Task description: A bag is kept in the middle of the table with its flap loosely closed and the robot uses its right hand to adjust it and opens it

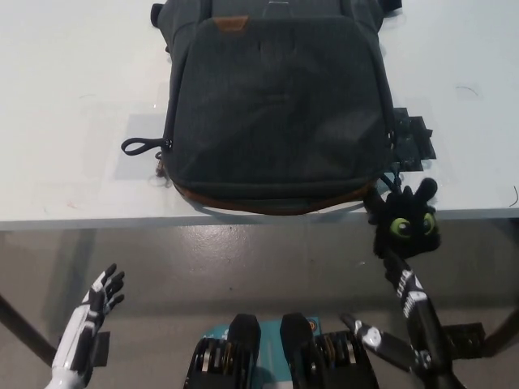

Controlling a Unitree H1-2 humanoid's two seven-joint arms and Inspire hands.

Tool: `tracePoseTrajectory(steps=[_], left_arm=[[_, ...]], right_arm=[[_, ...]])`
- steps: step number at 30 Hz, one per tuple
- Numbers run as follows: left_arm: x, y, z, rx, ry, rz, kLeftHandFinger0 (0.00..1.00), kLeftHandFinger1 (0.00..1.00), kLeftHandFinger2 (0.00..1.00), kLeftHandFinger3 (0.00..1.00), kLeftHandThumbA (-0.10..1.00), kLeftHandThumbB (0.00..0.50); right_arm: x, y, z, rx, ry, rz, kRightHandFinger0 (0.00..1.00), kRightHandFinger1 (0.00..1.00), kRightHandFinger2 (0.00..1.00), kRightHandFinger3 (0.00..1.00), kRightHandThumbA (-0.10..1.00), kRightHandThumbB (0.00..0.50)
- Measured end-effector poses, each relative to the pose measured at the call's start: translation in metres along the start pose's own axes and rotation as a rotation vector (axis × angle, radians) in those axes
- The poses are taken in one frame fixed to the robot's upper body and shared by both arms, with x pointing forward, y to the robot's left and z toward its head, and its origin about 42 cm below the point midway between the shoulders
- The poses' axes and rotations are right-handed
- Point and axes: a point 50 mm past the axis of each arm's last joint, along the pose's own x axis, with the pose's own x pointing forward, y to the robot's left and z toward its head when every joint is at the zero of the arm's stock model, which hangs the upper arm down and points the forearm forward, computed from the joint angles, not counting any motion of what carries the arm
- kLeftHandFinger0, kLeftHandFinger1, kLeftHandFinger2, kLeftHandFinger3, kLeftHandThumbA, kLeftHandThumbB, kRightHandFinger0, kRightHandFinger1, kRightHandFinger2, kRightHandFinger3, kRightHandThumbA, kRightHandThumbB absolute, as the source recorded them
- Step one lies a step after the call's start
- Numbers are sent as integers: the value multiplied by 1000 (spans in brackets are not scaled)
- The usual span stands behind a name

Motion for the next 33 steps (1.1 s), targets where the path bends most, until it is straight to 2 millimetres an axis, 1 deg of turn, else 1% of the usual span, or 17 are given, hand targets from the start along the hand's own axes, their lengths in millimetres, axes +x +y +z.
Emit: tracePoseTrajectory(steps=[2,3,5,6,7,9,12,14,15,16,20,23,25,28,29,30,33], left_arm=[[-12,-2,6,-10,-20,-15,1000,1000,1000,1000,1000,500],[-20,-4,11,-16,-33,-29,1000,1000,1000,1000,1000,500],[-31,-6,19,-27,-55,-46,1000,1000,1000,1000,1000,500],[-40,-8,27,-35,-78,-60,1000,1000,1000,1000,1000,500],[-43,-10,32,-39,-96,-69,1000,1000,1000,1000,1000,500],[-51,-13,46,-51,-140,-93,1000,1000,1000,1000,1000,500],[-59,-14,66,-65,-207,-120,1000,1000,1000,1000,980,500],[-59,-14,79,-75,-256,-135,1000,1000,1000,1000,989,500],[-58,-13,89,-80,-293,-138,1000,1000,1000,1000,965,500],[-57,-12,94,-84,-316,-136,1000,1000,1000,1000,980,500],[-47,-5,119,-85,-430,-103,1000,1000,1000,1000,1000,500],[-33,0,132,-76,-497,-86,1000,1000,1000,1000,1000,500],[-16,5,144,-71,-558,-78,1000,1000,1000,1000,1000,500],[7,14,160,-49,-629,-71,1000,1000,1000,1000,1000,500],[15,17,164,-40,-646,-69,1000,1000,1000,1000,1000,500],[25,21,168,-30,-658,-63,1000,1000,1000,1000,1000,500],[51,32,174,-3,-670,-38,1000,1000,1000,1000,1000,500]], right_arm=[[-13,-2,5,-15,-8,4,1000,1000,1000,1000,1000,469],[-22,-4,9,-27,-13,7,1000,1000,1000,1000,1000,467],[-33,-7,16,-41,-27,11,1000,1000,1000,1000,1000,464],[-40,-8,22,-50,-42,15,1000,1000,1000,1000,1000,471],[-43,-9,25,-54,-49,17,1000,1000,1000,1000,1000,474],[-52,-10,38,-57,-80,16,1000,1000,1000,1000,1000,448],[-62,-8,59,-55,-143,17,1000,1000,1000,1000,1000,437],[-65,-7,72,-54,-182,15,1000,1000,1000,1000,1000,435],[-68,-7,80,-54,-208,13,1000,1000,1000,1000,1000,441],[-68,-7,86,-56,-228,10,1000,1000,1000,1000,1000,447],[-65,-12,108,-69,-315,-7,1000,1000,1000,1000,1000,402],[-55,-18,116,-84,-363,-26,1000,1000,1000,1000,1000,411],[-43,-26,122,-103,-407,-49,1000,1000,1000,1000,1000,385],[-27,-35,131,-125,-463,-71,1000,1000,1000,1000,1000,376],[-22,-39,134,-132,-482,-76,1000,1000,1000,1000,1000,385],[-16,-43,138,-141,-506,-82,1000,1000,1000,1000,1000,421],[-1,-52,148,-154,-552,-95,1000,1000,1000,1000,1000,458]])
